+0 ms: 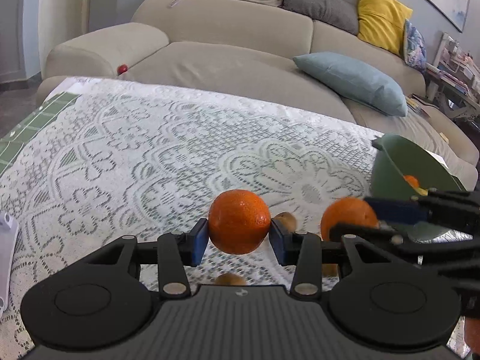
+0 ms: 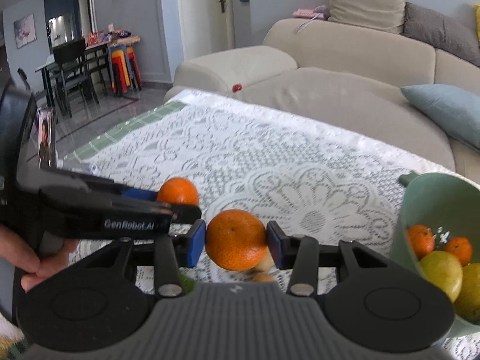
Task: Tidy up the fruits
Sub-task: 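Carry both tangerines over the green colander and lower them in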
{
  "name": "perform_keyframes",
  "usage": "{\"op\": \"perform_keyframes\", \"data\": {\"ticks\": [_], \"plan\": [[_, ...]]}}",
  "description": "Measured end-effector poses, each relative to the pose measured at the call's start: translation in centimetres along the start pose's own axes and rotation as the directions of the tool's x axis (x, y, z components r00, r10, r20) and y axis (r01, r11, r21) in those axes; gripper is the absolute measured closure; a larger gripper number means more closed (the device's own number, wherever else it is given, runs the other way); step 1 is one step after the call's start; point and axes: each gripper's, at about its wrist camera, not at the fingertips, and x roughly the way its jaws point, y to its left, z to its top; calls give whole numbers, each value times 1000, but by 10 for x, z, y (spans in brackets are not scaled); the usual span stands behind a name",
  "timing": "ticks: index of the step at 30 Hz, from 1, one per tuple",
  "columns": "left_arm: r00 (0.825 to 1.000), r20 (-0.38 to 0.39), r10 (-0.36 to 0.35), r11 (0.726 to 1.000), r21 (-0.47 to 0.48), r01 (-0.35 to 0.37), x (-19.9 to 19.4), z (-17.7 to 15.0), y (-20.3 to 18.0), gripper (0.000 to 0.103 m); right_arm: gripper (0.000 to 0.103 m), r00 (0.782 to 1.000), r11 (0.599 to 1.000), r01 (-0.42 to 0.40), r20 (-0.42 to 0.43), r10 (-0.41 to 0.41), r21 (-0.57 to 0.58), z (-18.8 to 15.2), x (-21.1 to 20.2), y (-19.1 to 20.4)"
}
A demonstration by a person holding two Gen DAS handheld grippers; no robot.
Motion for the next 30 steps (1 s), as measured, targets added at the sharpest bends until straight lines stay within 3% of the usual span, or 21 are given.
{"op": "perform_keyframes", "data": {"ticks": [16,30], "plan": [[993,57,-99,993,73,95,-11,29,-81,54,61,981,987,151,116,-156,52,14,-48,-64],[981,9,-193,970,155,189,15,42,-157,54,61,956,953,274,74,-285,132,-1,-69,-136]]}}
